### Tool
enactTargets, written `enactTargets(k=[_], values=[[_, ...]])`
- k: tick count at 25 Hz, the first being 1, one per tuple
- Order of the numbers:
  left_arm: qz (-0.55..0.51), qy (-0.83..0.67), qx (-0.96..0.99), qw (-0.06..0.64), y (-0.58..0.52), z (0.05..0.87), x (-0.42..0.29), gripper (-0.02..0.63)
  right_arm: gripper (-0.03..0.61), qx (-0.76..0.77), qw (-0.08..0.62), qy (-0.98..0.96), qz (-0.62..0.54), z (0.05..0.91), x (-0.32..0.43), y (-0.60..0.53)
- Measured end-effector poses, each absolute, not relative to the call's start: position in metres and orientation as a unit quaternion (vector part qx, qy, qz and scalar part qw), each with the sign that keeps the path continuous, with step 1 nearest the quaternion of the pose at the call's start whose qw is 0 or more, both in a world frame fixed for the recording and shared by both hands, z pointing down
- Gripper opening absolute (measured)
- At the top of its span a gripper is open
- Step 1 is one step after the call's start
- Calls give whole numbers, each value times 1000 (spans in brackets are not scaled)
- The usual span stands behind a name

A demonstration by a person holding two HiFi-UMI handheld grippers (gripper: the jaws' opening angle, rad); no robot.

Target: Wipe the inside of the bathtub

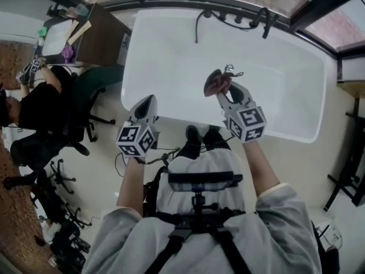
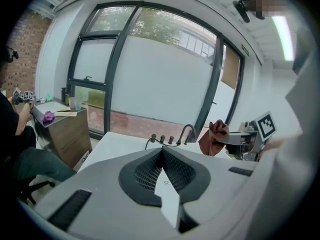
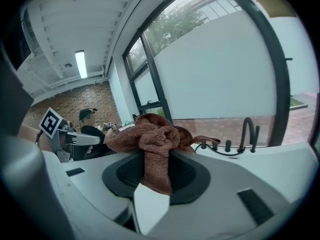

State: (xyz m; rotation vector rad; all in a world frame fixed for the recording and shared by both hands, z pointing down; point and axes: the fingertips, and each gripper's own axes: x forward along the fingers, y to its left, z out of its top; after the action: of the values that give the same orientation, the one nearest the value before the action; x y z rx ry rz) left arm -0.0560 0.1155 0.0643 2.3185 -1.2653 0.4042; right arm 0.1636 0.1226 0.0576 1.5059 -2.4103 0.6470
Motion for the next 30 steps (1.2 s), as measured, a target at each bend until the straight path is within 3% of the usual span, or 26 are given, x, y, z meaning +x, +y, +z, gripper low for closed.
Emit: enactTargets(k=[18,30], values=[[156,-360,897,202,163,57,-39,6,130,667,122,-701,220,44,225,244],[140,-367,899,193,194,40,-14,7,130,680,133,-685,227,44,267,281]])
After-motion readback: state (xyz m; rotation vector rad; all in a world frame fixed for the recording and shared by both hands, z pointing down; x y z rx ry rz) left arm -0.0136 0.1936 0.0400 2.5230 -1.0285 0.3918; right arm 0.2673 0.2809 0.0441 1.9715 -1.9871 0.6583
